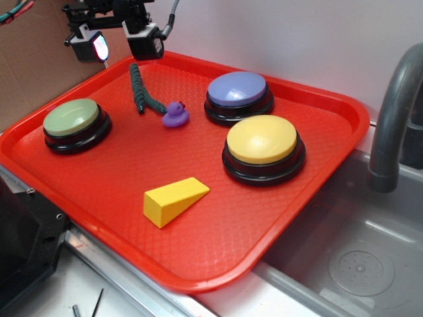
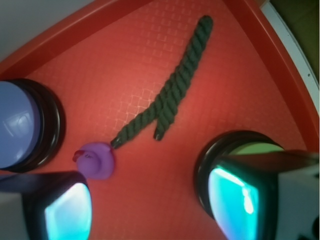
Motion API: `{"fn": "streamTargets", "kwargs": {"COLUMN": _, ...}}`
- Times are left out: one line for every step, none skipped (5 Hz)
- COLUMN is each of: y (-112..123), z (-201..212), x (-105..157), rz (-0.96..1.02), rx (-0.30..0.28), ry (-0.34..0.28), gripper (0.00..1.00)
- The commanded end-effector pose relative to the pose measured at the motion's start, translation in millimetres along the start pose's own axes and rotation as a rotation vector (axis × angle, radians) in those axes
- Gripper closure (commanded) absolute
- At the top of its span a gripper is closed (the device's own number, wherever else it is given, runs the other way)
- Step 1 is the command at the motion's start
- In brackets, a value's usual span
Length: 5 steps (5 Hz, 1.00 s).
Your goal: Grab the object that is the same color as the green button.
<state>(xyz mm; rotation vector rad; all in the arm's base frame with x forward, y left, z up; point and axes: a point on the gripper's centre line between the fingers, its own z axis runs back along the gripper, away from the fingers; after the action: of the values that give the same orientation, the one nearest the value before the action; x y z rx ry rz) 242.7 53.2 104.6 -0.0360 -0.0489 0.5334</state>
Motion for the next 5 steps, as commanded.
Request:
{"fn": "streamTargets", "kwargs": {"y": 14.9, "z": -5.6, "x": 32.9, "rz": 0.204, "rx": 0.01, "ry": -0.122, "gripper": 0.0}}
{"fn": "streamTargets", "kwargs": {"y": 14.2, "z": -17.2, "x": 54.3, "rz": 0.357, "rx": -0.081, "ry": -0.204, "gripper": 0.0}}
{"fn": "streamTargets", "kwargs": {"y": 16.8, "z": -28.0, "x": 63.2, "rz": 0.423, "rx": -0.05, "ry": -0.265, "gripper": 0.0}}
{"fn": "streamTargets", "kwargs": {"y": 28.0, "z": -46.4, "x": 67.9, "rz": 0.458, "rx": -0.058, "ry": -0.331, "gripper": 0.0}}
{"fn": "streamTargets", "kwargs": {"y": 35.7, "z": -54.3, "x": 69.4, "rz": 0.455, "rx": -0.034, "ry": -0.294, "gripper": 0.0}}
